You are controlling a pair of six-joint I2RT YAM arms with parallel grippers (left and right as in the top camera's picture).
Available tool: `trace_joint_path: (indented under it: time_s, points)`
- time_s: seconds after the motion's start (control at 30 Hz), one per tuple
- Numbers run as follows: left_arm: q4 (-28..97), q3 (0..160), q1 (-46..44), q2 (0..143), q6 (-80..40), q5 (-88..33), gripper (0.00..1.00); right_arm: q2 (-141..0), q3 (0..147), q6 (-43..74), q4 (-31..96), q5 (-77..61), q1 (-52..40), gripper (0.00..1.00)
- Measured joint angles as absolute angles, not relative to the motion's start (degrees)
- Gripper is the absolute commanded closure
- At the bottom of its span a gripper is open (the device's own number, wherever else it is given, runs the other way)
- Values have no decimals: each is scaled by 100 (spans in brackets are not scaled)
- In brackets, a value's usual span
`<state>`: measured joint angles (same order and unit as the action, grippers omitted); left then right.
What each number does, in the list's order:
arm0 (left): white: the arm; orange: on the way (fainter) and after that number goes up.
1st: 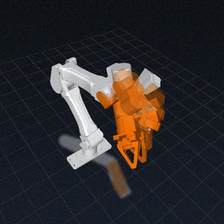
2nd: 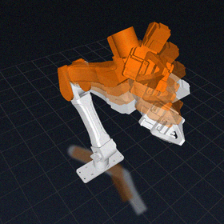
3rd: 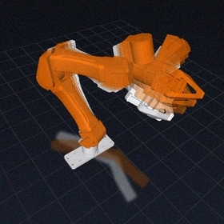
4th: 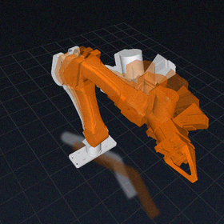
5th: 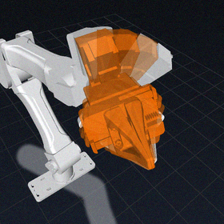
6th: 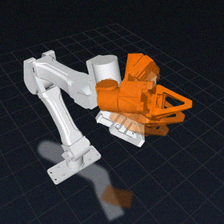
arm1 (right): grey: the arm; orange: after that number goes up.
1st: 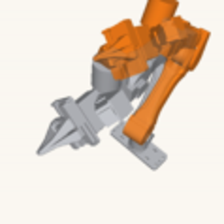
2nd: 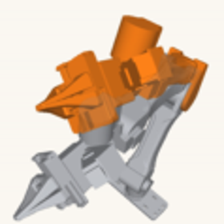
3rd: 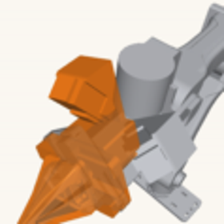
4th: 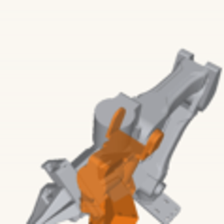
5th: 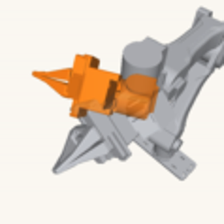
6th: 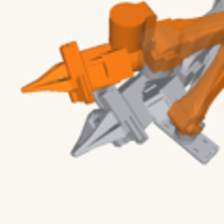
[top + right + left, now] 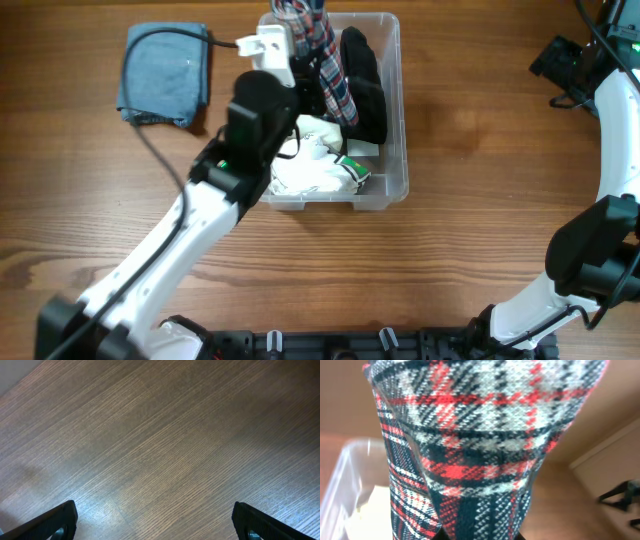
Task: Pack container
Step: 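Lift the plaid shirt and carry it over the bin, then lower the plaid shirt into the bin's right side and press it down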
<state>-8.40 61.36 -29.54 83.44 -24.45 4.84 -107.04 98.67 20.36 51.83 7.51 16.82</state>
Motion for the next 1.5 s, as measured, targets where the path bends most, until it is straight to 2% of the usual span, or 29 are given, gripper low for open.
trace_joint_path:
  time_s: [0.13,0.5,0.7,0.9,0.97,1.0,1.07,1.1,1.13,1.37,1.5]
  points:
    - [-644,6136,-3074,8823,-2648,484,94,-10704,9867,2036,5183,751,1682,0]
    - [-480,6136,-4115,8670,-2954,333,95,-10704,9867,2036,5181,749,1682,0]
    - [344,6141,-4206,8416,-3487,113,90,-10704,9867,2036,5181,749,1682,0]
    - [436,6141,-4206,8416,-3634,-325,88,-10704,9867,2036,5181,749,1682,0]
    - [434,6141,-4206,8416,-3636,-381,82,-10704,9867,2036,5181,751,1682,0]
    - [427,6141,-4206,8416,-3645,-403,74,-10704,9867,2036,5181,749,1682,0]
    - [355,6141,-4206,8444,-3693,-456,67,-10704,9867,2036,5181,751,1682,0]
    - [327,6141,-4206,8471,-3686,-471,57,-10704,9867,2036,5181,749,1682,0]
    - [311,6141,-4206,8525,-3686,-504,52,-10704,9867,2036,5181,751,1682,0]
    - [266,6141,-4152,8648,-3697,-593,51,-10704,9867,2036,5181,751,1682,0]
    - [283,6145,-3933,8648,-3691,-615,62,-10704,9867,2036,5181,751,1682,0]
